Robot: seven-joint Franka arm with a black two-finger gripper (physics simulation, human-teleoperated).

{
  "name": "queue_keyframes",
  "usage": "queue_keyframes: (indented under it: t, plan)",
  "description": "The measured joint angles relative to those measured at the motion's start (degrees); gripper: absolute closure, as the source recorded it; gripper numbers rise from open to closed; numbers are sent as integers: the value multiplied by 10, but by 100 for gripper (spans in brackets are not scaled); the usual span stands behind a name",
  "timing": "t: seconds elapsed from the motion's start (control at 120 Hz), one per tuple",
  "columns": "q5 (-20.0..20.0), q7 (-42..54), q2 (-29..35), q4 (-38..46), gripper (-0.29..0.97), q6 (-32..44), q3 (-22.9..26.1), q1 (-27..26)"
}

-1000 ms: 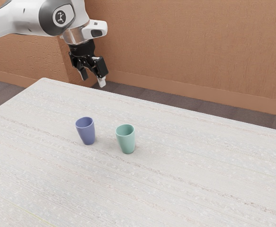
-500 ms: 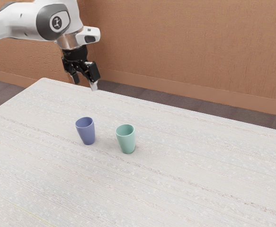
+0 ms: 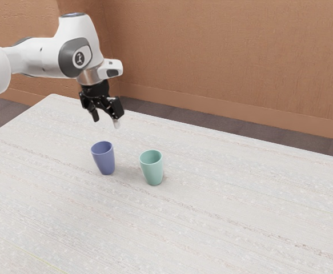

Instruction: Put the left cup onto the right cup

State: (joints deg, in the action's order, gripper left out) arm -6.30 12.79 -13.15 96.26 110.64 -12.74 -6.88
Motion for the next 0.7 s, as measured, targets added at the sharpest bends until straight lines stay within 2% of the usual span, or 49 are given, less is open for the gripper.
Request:
queue_keyframes:
  t: [0.308, 0.7]
  plan:
    - [-19, 2, -45, 0, 0, 43, 0, 8]
    - [-22, 17, -88, -1, 0, 60, 0, 22]
